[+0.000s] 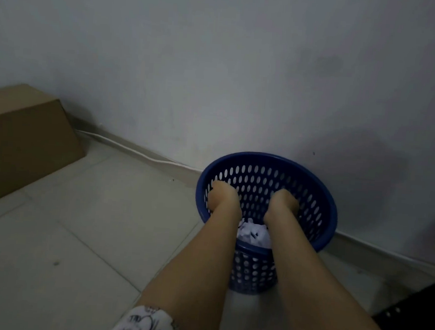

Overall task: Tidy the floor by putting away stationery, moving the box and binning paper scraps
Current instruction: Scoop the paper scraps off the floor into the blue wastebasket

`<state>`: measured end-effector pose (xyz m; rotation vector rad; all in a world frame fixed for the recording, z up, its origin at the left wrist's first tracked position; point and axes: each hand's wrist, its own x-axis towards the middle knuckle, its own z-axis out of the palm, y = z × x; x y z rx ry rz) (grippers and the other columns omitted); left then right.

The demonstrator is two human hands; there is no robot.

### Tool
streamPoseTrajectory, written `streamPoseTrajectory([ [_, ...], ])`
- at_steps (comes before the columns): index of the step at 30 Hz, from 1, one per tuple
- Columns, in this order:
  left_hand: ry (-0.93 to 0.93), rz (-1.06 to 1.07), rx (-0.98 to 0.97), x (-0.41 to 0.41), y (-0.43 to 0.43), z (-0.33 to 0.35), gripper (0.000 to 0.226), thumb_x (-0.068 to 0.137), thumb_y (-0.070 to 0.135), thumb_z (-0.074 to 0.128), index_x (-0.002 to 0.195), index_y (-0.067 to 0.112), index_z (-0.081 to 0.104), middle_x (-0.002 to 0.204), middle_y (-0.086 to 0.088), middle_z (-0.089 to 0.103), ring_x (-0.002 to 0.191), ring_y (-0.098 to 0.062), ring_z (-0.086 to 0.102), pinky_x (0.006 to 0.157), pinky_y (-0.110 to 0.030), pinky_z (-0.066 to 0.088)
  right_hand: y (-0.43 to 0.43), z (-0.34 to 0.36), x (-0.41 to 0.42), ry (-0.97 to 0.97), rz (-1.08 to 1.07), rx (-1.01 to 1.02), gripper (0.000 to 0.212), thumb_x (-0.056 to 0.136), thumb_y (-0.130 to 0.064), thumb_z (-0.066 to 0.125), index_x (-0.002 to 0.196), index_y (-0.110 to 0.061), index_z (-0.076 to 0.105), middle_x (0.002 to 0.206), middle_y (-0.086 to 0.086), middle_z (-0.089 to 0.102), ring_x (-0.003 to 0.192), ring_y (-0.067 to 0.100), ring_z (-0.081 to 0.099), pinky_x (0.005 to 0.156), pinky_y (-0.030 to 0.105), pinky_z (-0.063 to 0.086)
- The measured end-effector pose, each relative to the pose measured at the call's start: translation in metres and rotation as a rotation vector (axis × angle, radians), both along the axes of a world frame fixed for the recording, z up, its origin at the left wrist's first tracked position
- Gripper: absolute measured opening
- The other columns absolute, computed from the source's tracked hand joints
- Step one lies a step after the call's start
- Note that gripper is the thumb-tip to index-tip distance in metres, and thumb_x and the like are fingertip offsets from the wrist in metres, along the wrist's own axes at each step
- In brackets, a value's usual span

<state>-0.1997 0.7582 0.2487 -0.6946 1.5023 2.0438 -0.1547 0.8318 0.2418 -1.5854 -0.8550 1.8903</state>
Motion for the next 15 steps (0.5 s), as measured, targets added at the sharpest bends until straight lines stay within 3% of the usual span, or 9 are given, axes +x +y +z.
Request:
streamPoseTrajectory([
  [3,0.099,0.016,-0.009,-0.007,-0.01,-0.003,0.04,0.095,0.022,0.036,0.117,-0.003,0.059,0.113,-0.015,0.064,0.094,-0.031,0.06,0.088,-0.04,0.051,-0.01,0.001,0.001,-0.05,-0.04,0.21,0.023,0.098,-0.011,0.04,0.085,-0.001,0.056,0.073,0.007,0.05,0.058,0.015,0.042,0.071,0.027,0.042],
  [5,0.194,-0.005,-0.042,-0.002,-0.018,0.004,0.03,0.094,0.02,0.039,0.081,0.002,0.059,0.077,-0.008,0.06,0.063,-0.021,0.049,0.061,-0.029,0.044,-0.014,0.003,0.001,-0.107,-0.005,0.343,0.034,0.096,-0.011,0.043,0.062,-0.01,0.042,0.07,0.007,0.048,0.056,0.017,0.043,0.064,0.03,0.043],
  [7,0.271,-0.037,-0.08,0.002,-0.022,0.01,0.033,0.093,0.019,0.041,0.063,0.008,0.047,0.065,-0.004,0.049,0.055,-0.018,0.039,0.052,-0.028,0.032,-0.019,0.007,0.003,-0.129,0.059,0.439,0.038,0.093,-0.009,0.042,0.056,-0.013,0.038,0.063,0.006,0.046,0.053,0.018,0.041,0.052,0.027,0.039],
  [10,0.409,-0.1,-0.196,0.008,-0.036,0.018,0.027,0.093,0.019,0.041,0.07,0.007,0.048,0.072,-0.007,0.049,0.062,-0.019,0.041,0.053,-0.028,0.03,-0.031,0.015,0.003,-0.153,0.164,0.558,0.044,0.093,-0.007,0.041,0.049,-0.013,0.034,0.051,0.002,0.036,0.047,0.015,0.029,0.046,0.022,0.026],
  [13,0.528,-0.132,-0.288,0.013,-0.059,0.028,0.023,0.093,0.016,0.041,0.074,0.005,0.049,0.065,-0.001,0.045,0.055,-0.01,0.037,0.048,-0.026,0.027,-0.052,0.029,0.003,-0.174,0.258,0.7,0.047,0.095,-0.01,0.041,0.049,-0.014,0.034,0.05,0.002,0.035,0.045,0.013,0.028,0.044,0.022,0.024],
  [15,0.592,-0.129,-0.319,0.014,-0.083,0.034,0.028,0.094,0.014,0.041,0.069,0.005,0.048,0.063,0.0,0.043,0.056,-0.01,0.037,0.054,-0.026,0.027,-0.075,0.039,-0.003,-0.171,0.342,0.798,0.045,0.094,-0.009,0.041,0.05,-0.015,0.033,0.05,0.001,0.035,0.045,0.013,0.028,0.044,0.023,0.023],
])
